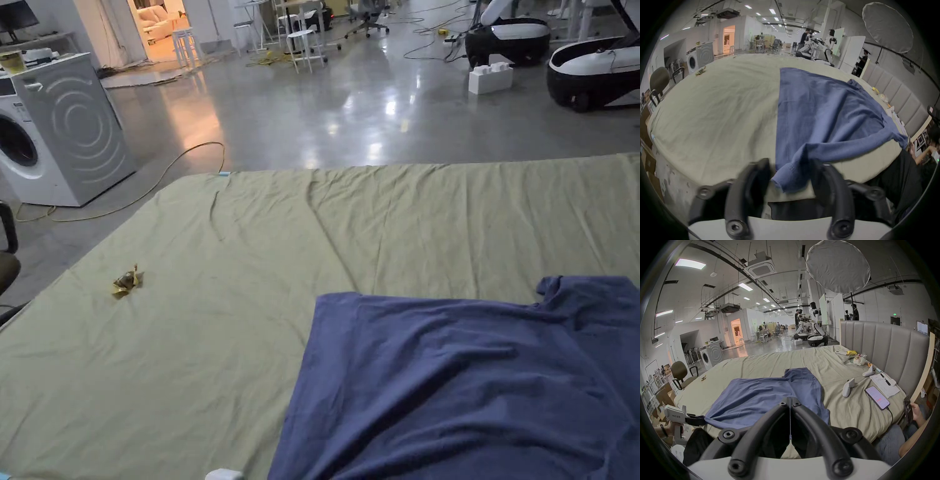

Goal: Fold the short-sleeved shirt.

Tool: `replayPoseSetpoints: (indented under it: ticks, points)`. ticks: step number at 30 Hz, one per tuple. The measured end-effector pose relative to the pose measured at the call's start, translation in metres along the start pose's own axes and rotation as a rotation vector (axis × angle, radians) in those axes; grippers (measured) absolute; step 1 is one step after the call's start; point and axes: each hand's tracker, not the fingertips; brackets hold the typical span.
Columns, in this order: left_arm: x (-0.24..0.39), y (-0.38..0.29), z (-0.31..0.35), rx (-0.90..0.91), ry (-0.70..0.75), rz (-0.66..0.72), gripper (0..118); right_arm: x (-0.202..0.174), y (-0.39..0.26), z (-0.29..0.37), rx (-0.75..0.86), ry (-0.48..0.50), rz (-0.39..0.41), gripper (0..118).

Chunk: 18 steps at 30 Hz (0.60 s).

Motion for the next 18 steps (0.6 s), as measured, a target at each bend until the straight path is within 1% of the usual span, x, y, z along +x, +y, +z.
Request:
replayPoseSetpoints:
  ticks: [1, 2, 3, 4, 6, 8, 9, 10, 11, 12, 13, 15, 16, 18]
  points:
    - [0.003, 0.001, 0.001, 0.001, -0.007, -0.004, 20, 0.001, -0.001, 0.001, -0.002, -0.007, -0.001, 1]
    - [0.004, 0.003, 0.000, -0.004, -0.020, -0.004, 13, 0.003, -0.002, 0.001, -0.003, -0.013, -0.003, 1]
    - [0.007, 0.004, -0.001, -0.014, -0.025, -0.018, 11, 0.005, -0.003, 0.002, -0.006, -0.019, -0.004, 1]
    - [0.011, 0.004, -0.003, -0.030, -0.002, -0.059, 11, 0.007, -0.005, 0.003, -0.008, -0.026, -0.006, 1]
    - [0.019, 0.005, -0.007, -0.055, 0.014, -0.114, 11, 0.015, -0.008, 0.003, -0.021, -0.066, -0.001, 1]
    - [0.022, 0.007, -0.010, -0.070, 0.022, -0.133, 10, 0.028, -0.012, -0.003, -0.078, -0.173, -0.002, 1]
    - [0.024, 0.007, -0.011, -0.079, 0.030, -0.152, 10, 0.038, -0.017, -0.009, -0.121, -0.192, -0.007, 2]
    - [0.027, 0.006, -0.012, -0.081, 0.043, -0.177, 10, 0.050, -0.027, -0.017, -0.173, -0.205, -0.042, 12]
    - [0.029, 0.006, -0.013, -0.082, 0.050, -0.186, 10, 0.058, -0.034, -0.024, -0.226, -0.206, -0.078, 31]
    - [0.030, 0.005, -0.014, -0.082, 0.055, -0.189, 10, 0.070, -0.043, -0.033, -0.278, -0.179, -0.078, 51]
    - [0.029, 0.006, -0.014, -0.081, 0.056, -0.188, 10, 0.076, -0.051, -0.040, -0.313, -0.159, -0.081, 63]
    - [0.027, 0.006, -0.014, -0.080, 0.054, -0.179, 10, 0.082, -0.068, -0.054, -0.362, -0.124, -0.079, 62]
    - [0.026, 0.007, -0.015, -0.080, 0.050, -0.169, 10, 0.085, -0.076, -0.062, -0.405, -0.110, -0.069, 64]
    - [0.024, 0.008, -0.015, -0.085, 0.043, -0.154, 10, 0.084, -0.085, -0.079, -0.451, -0.086, -0.029, 67]
